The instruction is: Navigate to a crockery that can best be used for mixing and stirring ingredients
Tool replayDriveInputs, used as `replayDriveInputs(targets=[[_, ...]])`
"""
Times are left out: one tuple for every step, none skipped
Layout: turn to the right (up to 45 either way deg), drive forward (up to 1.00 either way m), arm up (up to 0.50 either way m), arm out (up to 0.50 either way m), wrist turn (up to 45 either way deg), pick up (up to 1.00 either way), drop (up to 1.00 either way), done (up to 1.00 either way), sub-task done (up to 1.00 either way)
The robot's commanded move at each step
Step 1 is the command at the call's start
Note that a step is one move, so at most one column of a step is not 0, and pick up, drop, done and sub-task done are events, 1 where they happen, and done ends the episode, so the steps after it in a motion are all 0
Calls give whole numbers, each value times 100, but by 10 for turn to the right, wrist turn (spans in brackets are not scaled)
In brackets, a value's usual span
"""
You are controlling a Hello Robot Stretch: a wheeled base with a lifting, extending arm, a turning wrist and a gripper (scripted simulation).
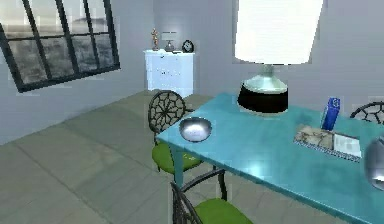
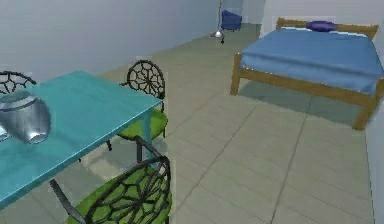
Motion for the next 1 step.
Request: replayDriveInputs(targets=[[0,0,0,0,0,0,0,100,0]])
